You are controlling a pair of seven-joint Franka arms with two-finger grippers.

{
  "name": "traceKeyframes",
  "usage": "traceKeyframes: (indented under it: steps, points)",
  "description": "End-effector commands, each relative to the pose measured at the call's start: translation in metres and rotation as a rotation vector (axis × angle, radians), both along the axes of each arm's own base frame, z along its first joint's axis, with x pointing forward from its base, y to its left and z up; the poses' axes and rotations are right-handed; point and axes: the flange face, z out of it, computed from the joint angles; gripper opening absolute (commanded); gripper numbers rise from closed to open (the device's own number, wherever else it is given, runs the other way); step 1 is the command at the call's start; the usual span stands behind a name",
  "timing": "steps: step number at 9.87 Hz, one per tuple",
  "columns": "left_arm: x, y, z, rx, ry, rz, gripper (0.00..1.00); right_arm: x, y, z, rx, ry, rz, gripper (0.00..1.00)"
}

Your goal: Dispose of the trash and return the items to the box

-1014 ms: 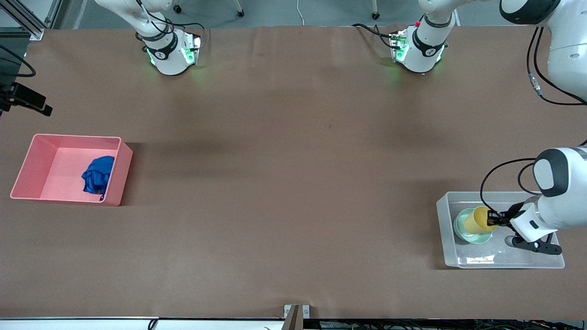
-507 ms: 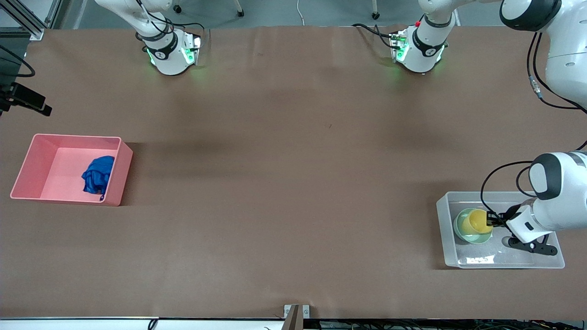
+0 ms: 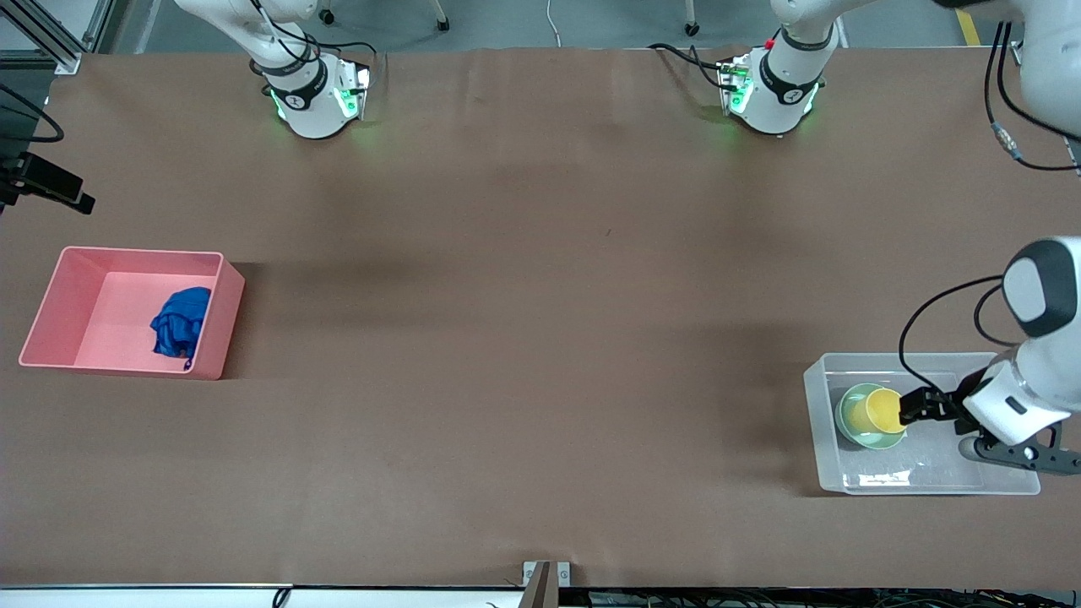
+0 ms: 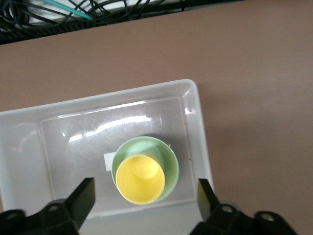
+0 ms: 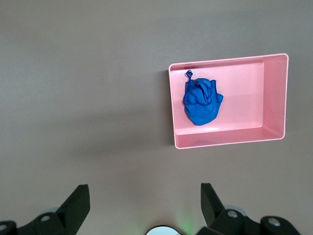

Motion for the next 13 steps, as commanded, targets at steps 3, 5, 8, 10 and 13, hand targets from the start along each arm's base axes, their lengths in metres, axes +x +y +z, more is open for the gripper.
traceKeyframes:
  steps: [3,5,8,10,13]
  points:
    - [-0.072,-0.027,0.087,0.013,0.051,0.026,1.0,0.0,-0.002,0.002,0.008,-0.002,0.005,1.0]
    - [-0.095,-0.044,0.123,0.032,0.076,0.011,1.0,0.0,-0.002,0.002,0.008,-0.002,0.005,1.0]
    - [-0.123,-0.052,0.164,0.02,0.091,0.026,1.0,0.0,-0.002,0.002,0.008,-0.002,0.005,1.0]
    - [-0.137,-0.057,0.18,0.024,0.107,0.027,1.0,0.0,-0.002,0.002,0.008,-0.002,0.005,1.0]
    - [-0.139,-0.059,0.215,-0.038,0.073,0.04,1.0,0.001,-0.006,0.0,0.009,-0.002,-0.001,1.0]
